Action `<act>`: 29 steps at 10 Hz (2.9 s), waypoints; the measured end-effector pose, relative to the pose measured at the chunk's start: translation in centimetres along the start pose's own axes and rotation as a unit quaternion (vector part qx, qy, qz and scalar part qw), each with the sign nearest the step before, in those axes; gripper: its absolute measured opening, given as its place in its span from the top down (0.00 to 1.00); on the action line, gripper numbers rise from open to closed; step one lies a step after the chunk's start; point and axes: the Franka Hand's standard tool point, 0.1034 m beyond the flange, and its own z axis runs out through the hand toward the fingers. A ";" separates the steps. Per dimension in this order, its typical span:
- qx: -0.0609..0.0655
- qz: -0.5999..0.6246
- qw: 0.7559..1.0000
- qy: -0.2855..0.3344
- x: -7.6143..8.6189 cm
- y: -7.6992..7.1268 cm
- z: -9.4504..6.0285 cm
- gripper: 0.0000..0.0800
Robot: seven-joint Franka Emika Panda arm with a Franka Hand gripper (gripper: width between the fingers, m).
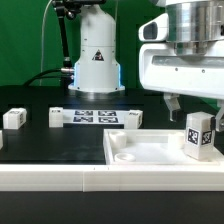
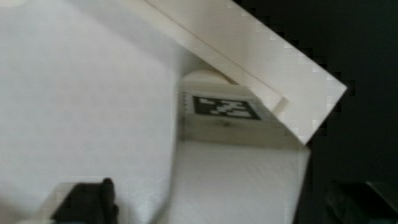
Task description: Assemble one leg
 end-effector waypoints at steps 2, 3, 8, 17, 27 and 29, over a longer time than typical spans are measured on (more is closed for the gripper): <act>0.000 -0.094 0.996 -0.001 -0.2 -0.1 0.0 0.20; 0.000 -0.157 0.988 -0.001 -0.3 -0.2 0.0 0.19; -0.002 -0.380 0.925 -0.001 -1.3 -0.5 0.2 0.19; -0.007 -0.564 0.826 0.001 -1.2 -0.4 0.4 0.21; 0.011 -0.291 0.956 0.018 -0.3 -0.2 0.5 0.63; 0.013 -0.165 0.986 0.016 -0.3 -0.2 0.5 0.63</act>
Offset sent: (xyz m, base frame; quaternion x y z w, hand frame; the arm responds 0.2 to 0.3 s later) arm -0.0013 0.0101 0.0000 -0.0139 -0.0053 -0.1841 0.9828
